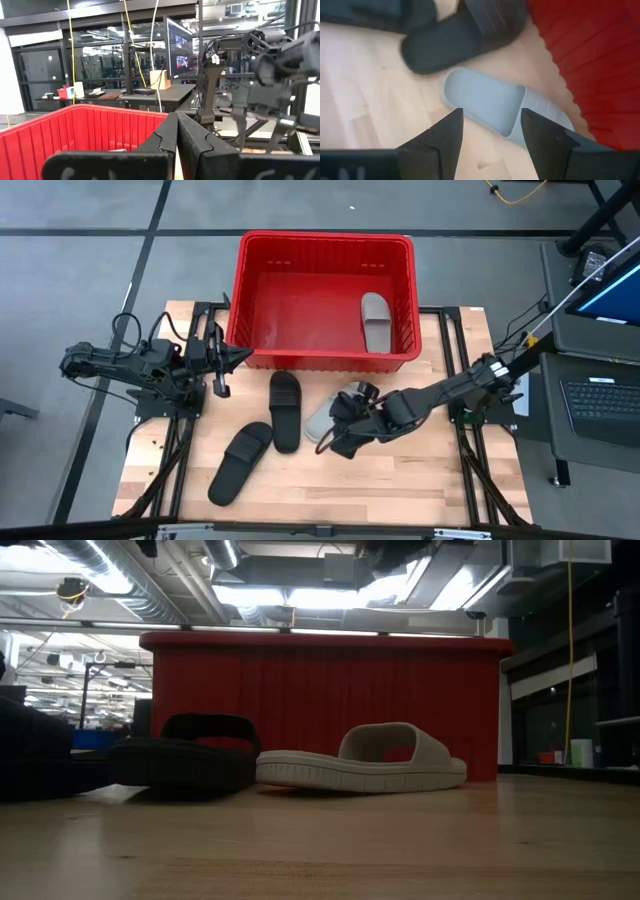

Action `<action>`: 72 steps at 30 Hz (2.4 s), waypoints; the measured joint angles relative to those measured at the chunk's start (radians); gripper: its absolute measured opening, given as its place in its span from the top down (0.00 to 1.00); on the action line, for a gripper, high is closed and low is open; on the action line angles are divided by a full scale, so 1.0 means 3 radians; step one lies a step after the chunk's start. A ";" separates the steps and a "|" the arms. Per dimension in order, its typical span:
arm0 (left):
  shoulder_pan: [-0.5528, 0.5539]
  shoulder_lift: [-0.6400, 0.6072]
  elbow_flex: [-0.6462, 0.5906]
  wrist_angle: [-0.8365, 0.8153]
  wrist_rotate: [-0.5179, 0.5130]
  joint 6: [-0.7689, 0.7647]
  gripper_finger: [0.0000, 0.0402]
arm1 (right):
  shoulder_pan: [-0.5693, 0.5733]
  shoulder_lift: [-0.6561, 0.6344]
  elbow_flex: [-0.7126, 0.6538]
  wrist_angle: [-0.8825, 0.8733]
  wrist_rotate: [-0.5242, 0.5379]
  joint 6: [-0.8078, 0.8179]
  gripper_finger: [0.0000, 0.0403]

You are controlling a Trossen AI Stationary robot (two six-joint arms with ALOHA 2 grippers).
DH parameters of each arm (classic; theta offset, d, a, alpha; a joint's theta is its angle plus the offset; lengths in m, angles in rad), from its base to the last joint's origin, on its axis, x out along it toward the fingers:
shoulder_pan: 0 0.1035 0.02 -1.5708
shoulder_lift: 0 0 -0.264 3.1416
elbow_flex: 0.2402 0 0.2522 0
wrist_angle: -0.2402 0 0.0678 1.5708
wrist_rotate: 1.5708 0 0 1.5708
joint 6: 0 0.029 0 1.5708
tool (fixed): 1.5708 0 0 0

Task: Pick and place slides into bin
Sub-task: Put the gray slide into the red bin

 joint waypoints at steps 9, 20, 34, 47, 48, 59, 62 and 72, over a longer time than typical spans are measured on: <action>0.0000 0.0000 0.0000 -0.0001 0.0173 0.0001 0.99 | -0.0132 0.0276 0.0000 -0.0009 0.0011 0.0345 0.50; 0.0000 0.0000 0.0001 -0.0104 0.0174 0.0032 0.99 | -0.0504 0.0400 -0.0001 -0.0026 -0.0587 0.0795 0.50; 0.0000 0.0000 0.0001 -0.0252 0.0177 -0.0055 0.99 | -0.0765 0.0516 -0.0001 -0.0153 -0.0609 0.0699 0.50; 0.0001 0.0000 0.0001 -0.0251 0.0176 -0.0055 0.99 | -0.0722 0.0929 -0.0003 -0.0242 -0.0610 0.0749 0.50; 0.0001 0.0000 0.0001 -0.0249 0.0176 -0.0055 0.99 | -0.0722 0.0958 -0.0003 -0.0254 -0.0610 0.0749 0.50; 0.0001 0.0000 0.0001 -0.0249 0.0168 -0.0055 0.99 | -0.0729 0.1066 -0.0003 -0.0298 -0.0583 0.0708 0.50; 0.0001 0.0000 0.0001 -0.0249 0.0167 -0.0055 0.99 | -0.0755 0.1066 -0.0003 -0.0431 -0.0582 0.0710 0.50; 0.0001 0.0000 0.0001 -0.0249 0.0164 -0.0053 0.99 | -0.0822 0.1066 -0.0003 -0.0438 -0.0601 0.0784 0.50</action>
